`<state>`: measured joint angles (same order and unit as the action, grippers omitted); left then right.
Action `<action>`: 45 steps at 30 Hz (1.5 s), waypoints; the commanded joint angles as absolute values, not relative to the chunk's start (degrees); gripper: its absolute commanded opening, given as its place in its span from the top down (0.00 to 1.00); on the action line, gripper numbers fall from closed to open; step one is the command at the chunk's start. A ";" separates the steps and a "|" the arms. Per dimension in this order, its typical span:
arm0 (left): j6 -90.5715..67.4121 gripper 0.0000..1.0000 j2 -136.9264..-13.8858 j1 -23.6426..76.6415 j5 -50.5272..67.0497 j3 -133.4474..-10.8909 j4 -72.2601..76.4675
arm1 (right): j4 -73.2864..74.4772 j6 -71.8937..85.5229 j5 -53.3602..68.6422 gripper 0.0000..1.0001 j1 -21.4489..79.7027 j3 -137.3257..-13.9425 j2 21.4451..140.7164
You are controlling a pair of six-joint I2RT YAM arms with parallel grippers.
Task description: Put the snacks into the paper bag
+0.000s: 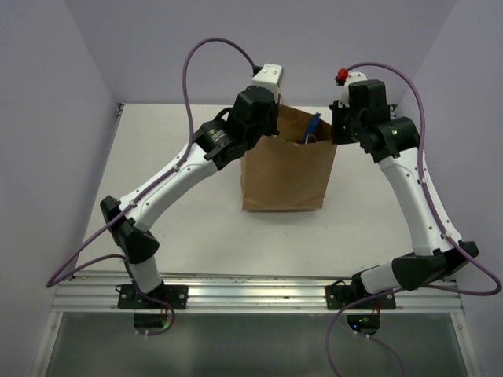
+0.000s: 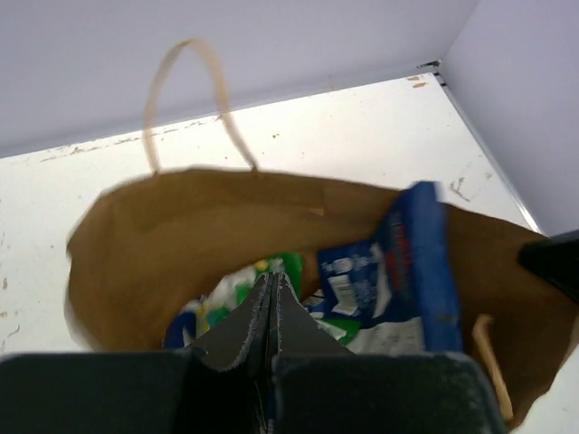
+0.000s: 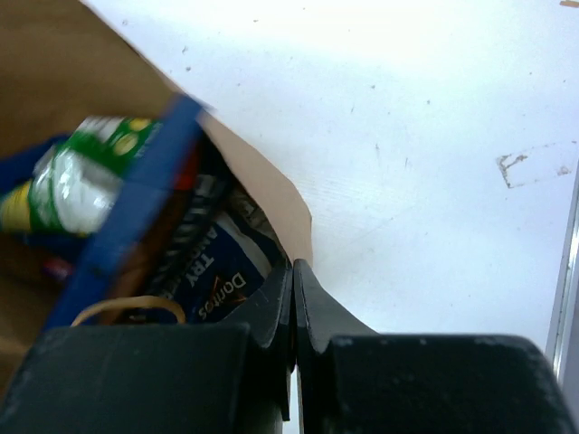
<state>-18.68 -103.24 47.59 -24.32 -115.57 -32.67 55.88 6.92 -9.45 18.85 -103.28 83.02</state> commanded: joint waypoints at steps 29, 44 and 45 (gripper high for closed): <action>-31.12 1.00 -79.10 52.03 -40.51 -97.82 -46.23 | 54.05 10.81 -12.29 1.00 33.66 -96.06 76.64; -16.28 0.07 -78.75 51.86 -44.38 -102.74 -33.76 | 54.15 6.95 -38.35 0.65 33.66 -101.51 77.87; -13.48 0.01 -79.01 51.77 -46.04 -103.61 -32.97 | 52.49 4.86 -41.89 0.62 33.66 -102.47 77.52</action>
<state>-21.08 -79.79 51.83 -41.76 -99.96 -40.58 56.23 8.75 -27.75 33.41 -98.28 79.13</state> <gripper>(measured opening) 0.932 0.355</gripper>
